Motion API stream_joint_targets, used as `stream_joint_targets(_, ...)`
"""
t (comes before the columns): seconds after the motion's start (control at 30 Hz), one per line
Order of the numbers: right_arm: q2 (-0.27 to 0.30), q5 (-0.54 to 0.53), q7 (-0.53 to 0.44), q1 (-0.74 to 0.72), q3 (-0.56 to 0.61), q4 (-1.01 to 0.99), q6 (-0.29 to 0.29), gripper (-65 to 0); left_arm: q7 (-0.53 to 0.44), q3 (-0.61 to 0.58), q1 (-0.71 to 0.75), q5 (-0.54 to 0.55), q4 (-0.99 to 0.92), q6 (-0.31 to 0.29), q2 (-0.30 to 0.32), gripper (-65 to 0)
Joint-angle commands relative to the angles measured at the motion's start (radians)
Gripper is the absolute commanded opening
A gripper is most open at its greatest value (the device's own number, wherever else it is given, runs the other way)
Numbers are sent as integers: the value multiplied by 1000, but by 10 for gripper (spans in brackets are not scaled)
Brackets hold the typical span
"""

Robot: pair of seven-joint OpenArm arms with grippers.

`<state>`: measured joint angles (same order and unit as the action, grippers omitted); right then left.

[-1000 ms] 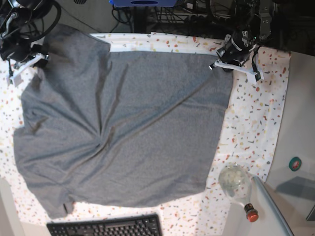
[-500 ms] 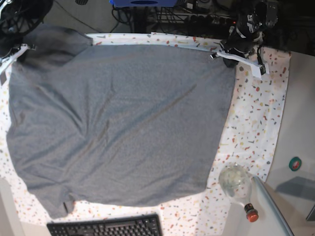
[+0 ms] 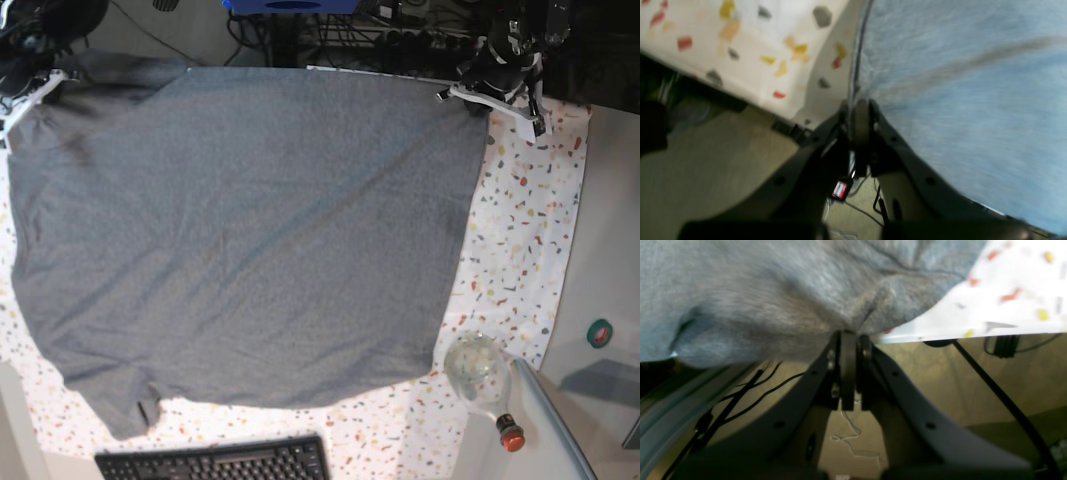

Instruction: Layout the t-shirt on the table in an organized manner, then fold the t-shirt properly

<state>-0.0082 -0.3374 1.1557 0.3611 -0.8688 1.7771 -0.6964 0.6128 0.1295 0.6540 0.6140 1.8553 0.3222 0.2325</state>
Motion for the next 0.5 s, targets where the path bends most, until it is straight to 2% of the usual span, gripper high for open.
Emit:
stream_joint_targets(0.0,18,1,-7,20,-8,33,-2,-650,-15,5,10,2,17,-2,8,-650)
stream_joint_targets(0.13,18,1,-47,23,-8,-12,-2,-650,-11,-6,-47,2,-58,-2,5,-650)
stream_joint_targets(0.33,21,2,-61,32,-48,-30,-2,-650,-11,-6,-44,2,-76,-2,8,-650)
stream_joint_targets(0.47,24,2,-66,36,-88,-27,-2,-650,-11,-6,-4,2,-23,-2,6,-650)
